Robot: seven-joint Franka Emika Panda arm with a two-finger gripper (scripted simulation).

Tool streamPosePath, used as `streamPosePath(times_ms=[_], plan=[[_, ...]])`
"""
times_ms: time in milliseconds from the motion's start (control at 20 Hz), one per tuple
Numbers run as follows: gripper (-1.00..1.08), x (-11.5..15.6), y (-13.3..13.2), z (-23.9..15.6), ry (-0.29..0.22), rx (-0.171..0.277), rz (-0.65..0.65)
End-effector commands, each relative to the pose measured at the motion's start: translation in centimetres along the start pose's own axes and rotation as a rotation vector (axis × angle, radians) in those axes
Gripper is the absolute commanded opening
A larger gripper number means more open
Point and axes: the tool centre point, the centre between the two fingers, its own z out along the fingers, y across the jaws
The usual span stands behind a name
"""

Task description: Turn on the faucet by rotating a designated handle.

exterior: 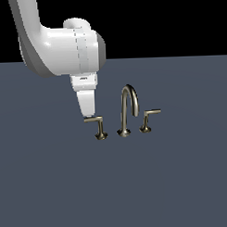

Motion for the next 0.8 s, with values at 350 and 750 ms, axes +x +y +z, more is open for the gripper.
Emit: streamPosePath(times_ms=[350,750], plan=[[-1.00,0.0,0.0,0.4,0.000,0.000,0.015],[-1.00,-1.3,2.5,0.4,-0.001,0.000,0.018]])
